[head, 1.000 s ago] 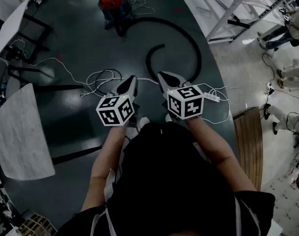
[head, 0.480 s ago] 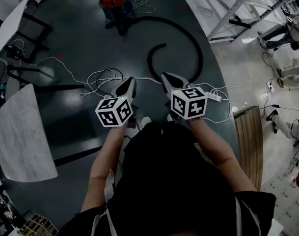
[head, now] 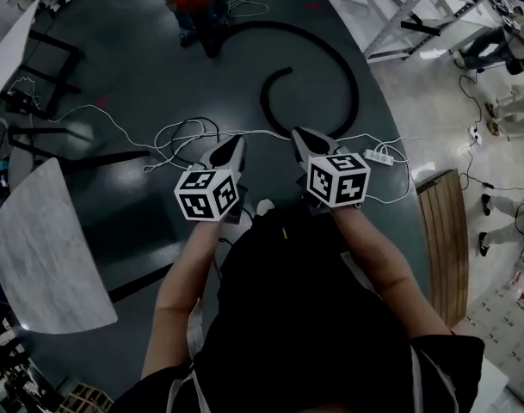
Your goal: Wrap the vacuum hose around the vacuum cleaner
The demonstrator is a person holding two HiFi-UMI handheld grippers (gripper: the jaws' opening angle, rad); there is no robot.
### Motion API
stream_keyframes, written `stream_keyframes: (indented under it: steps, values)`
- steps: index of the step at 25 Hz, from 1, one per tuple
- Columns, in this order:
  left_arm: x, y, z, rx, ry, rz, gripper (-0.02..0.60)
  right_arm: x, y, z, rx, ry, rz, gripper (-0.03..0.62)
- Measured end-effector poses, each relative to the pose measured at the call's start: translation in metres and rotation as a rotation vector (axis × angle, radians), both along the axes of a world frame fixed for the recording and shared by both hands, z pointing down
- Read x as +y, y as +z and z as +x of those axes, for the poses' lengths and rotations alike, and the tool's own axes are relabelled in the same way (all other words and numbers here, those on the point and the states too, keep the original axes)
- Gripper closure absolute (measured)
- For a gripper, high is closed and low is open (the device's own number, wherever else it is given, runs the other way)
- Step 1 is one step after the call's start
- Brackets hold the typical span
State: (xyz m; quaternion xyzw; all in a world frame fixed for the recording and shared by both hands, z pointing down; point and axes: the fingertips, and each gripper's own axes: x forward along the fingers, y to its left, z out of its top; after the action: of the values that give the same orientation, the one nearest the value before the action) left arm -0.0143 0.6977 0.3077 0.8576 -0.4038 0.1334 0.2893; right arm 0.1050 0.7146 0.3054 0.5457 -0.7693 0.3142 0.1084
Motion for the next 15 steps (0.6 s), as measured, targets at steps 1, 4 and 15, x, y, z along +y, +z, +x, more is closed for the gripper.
stream_keyframes:
  steps: [1,4,15]
  values:
    - [-0.003,0.004,-0.002,-0.008,0.010,0.000,0.572,0.000,0.004,0.000,0.001,0.010,-0.005,0.600]
    - [-0.009,0.015,-0.006,-0.027,0.027,-0.008,0.572,0.000,0.014,0.006,0.005,0.039,-0.029,0.600]
    - [-0.057,0.042,0.028,-0.048,0.136,-0.019,0.572,-0.048,0.058,0.038,-0.018,0.113,-0.096,0.601]
